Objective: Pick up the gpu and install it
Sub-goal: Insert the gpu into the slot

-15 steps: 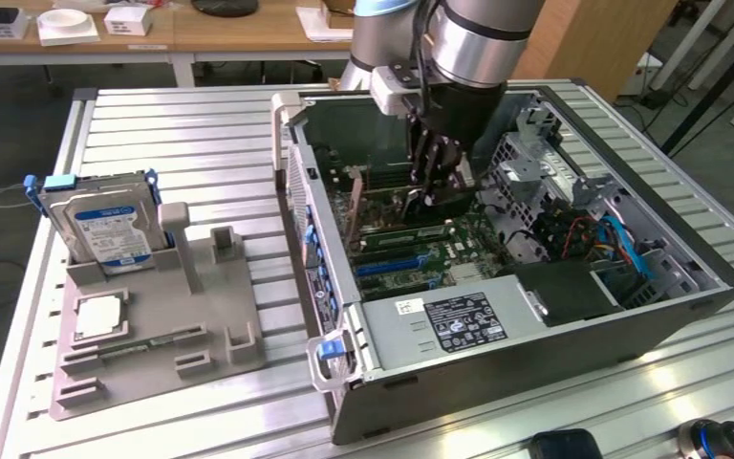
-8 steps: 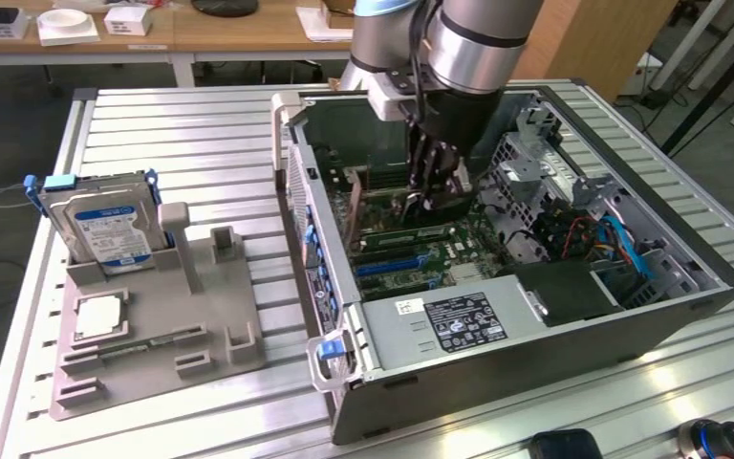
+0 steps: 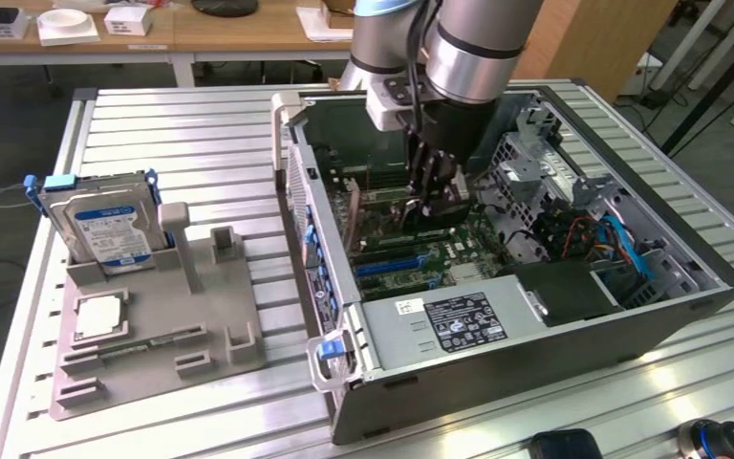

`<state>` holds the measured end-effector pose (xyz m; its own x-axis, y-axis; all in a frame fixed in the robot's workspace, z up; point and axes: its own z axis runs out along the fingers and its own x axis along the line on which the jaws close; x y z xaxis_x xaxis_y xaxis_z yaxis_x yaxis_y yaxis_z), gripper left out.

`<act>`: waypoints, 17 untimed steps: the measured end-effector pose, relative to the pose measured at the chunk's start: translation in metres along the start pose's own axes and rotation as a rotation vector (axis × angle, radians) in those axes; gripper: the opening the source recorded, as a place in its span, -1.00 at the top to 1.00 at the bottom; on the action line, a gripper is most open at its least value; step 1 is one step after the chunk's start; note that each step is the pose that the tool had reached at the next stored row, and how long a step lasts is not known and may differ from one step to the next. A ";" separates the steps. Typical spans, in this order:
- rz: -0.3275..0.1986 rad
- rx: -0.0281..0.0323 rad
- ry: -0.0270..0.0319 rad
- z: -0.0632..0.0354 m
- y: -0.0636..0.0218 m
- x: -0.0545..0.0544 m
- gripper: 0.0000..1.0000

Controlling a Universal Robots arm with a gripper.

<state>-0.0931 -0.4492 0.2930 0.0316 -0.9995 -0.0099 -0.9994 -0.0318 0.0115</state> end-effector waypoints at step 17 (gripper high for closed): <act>0.000 0.0025 0.0000 0.0156 0.0045 0.002 0.44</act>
<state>-0.0977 -0.4512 0.2775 0.0316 -0.9995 -0.0099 -0.9995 -0.0317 0.0090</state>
